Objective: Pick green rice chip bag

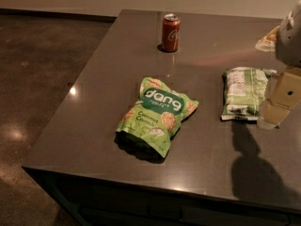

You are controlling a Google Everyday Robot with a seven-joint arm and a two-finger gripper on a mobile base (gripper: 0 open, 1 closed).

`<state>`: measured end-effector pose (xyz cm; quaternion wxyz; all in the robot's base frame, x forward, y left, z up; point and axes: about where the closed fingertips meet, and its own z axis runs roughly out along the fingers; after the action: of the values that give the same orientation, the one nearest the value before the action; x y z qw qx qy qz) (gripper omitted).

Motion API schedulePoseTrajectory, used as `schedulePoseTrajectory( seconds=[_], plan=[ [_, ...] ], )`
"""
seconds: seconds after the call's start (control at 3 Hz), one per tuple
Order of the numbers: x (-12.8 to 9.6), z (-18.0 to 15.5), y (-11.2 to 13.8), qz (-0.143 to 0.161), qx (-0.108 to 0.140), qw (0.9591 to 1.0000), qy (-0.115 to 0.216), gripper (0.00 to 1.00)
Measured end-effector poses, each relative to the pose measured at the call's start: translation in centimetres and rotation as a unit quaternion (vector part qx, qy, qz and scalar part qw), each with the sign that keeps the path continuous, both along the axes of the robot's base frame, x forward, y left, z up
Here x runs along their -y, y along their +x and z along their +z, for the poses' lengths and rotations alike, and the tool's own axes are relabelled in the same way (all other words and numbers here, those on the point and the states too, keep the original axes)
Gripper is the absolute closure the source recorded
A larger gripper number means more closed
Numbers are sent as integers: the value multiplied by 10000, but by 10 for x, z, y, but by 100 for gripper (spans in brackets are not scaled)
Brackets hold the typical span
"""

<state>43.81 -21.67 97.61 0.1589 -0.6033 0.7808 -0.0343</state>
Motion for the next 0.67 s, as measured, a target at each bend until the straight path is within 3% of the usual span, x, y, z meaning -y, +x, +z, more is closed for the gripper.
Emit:
schedulePoseTrajectory(
  seconds=[0.67],
  plan=[
    [-4,2,1,89,5,10000,40,0]
  ],
)
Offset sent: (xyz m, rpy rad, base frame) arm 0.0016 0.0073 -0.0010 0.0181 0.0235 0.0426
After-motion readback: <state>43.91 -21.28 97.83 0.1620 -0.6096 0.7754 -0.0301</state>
